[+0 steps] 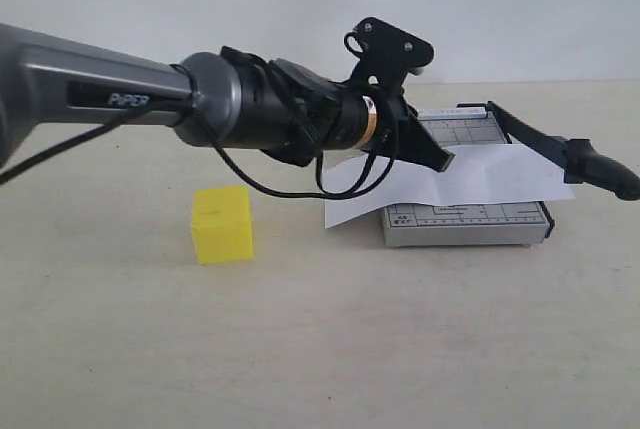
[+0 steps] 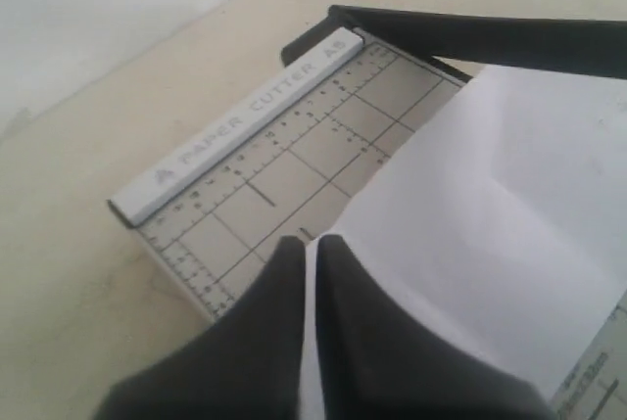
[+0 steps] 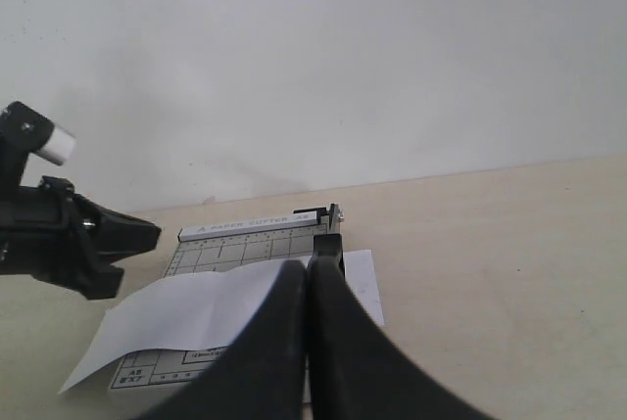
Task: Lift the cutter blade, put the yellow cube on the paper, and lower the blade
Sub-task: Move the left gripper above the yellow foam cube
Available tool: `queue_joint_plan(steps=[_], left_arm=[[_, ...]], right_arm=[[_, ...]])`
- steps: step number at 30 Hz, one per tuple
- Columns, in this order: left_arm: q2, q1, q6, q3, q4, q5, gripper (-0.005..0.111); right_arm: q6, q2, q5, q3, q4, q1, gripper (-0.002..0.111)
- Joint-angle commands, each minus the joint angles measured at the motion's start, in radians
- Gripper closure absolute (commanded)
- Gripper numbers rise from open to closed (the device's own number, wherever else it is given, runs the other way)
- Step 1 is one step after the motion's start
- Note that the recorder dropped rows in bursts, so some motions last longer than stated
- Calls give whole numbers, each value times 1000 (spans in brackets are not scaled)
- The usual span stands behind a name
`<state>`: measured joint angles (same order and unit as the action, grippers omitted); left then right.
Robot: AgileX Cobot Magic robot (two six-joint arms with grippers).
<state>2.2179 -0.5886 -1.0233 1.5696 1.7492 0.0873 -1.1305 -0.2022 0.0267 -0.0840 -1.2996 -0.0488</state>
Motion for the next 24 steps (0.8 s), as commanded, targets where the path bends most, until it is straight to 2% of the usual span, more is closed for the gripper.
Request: queue_joint_plan(steps=[1,3,6,7,9,12,13,14,17,18,19,21,24], left_arm=[[-149,17,25,-174,-5,122,102],[-224,38,85,-275,-54,174,102],[-347,80,204,-433,-201,263,102],[-432,106,255,-517,-287,329,102],[-536,129,341,-598,-411,376,102],[-602,131,529,-626,-603,445,97],[-620,131,644,-626,-738,472,86],[-630,131,689,-626,-807,490,73],[-647,131,664,-626,-894,610,19],[-647,131,664,-626,-910,653,8],[-647,131,675,-626,-936,695,4],[-647,131,754,-619,-1053,726,7],[-647,123,810,-581,-1219,699,13]], right_arm=[[-3,6,-1,2,2,-3,109],[-3,6,-1,2,2,-3,109],[-3,6,-1,2,2,-3,109],[-3,6,-1,2,2,-3,109],[-3,6,-1,2,2,-3,109],[-3,6,-1,2,2,-3,109],[-3,6,-1,2,2,-3,109],[-3,6,-1,2,2,-3,109],[-3,6,-1,2,2,-5,109],[-3,6,-1,2,2,-13,109],[-3,6,1,2,2,-22,109],[-3,6,3,2,2,-24,109],[-3,6,-1,2,2,-28,109]])
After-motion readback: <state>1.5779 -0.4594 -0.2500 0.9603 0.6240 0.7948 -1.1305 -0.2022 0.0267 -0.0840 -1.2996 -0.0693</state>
